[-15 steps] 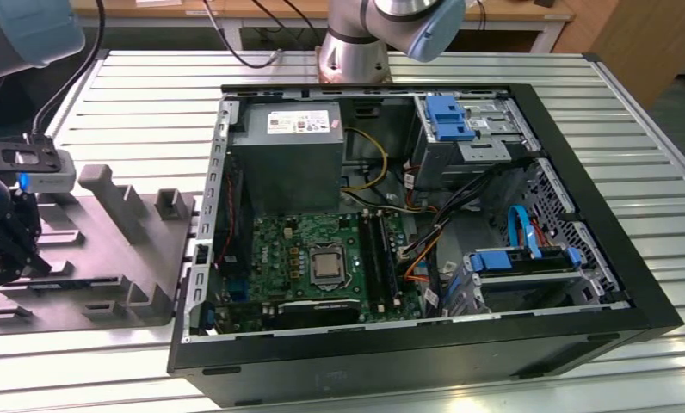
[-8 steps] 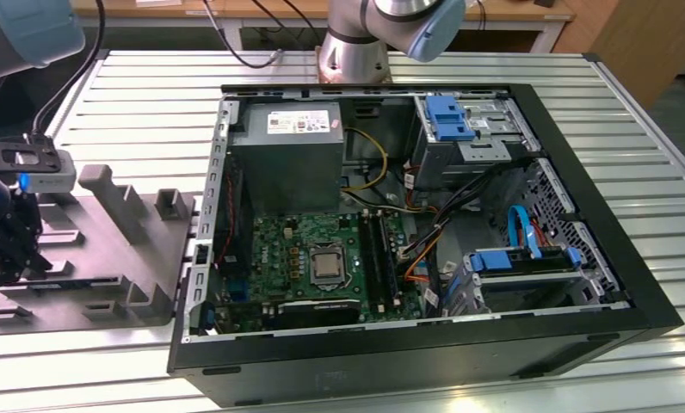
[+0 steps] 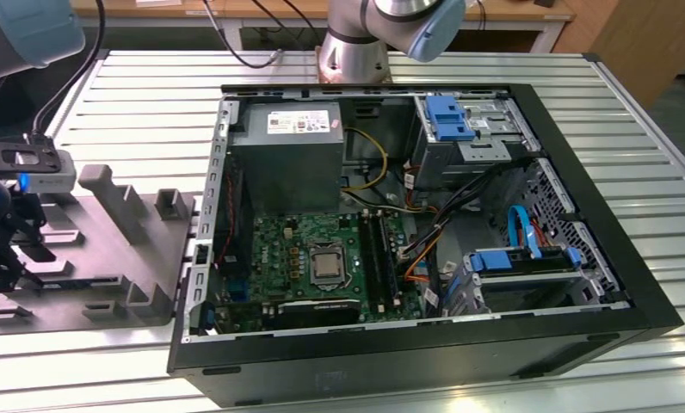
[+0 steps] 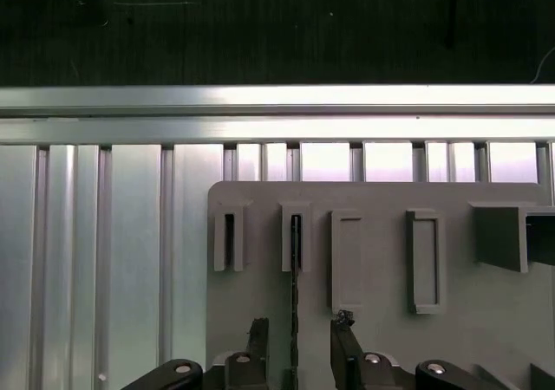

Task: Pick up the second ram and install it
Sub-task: 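Pick up the second ram and move it above second insertion slot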

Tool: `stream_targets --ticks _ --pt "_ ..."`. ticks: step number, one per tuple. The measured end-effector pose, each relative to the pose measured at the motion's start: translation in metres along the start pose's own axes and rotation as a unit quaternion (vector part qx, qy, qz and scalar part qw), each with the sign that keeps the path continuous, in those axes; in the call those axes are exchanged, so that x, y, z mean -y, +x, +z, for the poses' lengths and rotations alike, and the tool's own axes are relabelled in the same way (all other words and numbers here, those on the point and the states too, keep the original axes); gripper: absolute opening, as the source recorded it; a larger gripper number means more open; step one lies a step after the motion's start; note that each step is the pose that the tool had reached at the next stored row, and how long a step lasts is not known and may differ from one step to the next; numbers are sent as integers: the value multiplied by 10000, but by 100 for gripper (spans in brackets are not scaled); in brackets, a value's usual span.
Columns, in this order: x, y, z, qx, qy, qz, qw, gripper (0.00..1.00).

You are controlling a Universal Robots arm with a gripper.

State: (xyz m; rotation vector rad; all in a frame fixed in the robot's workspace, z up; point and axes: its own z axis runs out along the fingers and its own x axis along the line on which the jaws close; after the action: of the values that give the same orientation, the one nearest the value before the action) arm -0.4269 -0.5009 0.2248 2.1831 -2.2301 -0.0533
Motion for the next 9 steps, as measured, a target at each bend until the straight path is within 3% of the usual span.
stream_targets --ticks 9 --pt "-26 10 99 51 62 -37 10000 41"
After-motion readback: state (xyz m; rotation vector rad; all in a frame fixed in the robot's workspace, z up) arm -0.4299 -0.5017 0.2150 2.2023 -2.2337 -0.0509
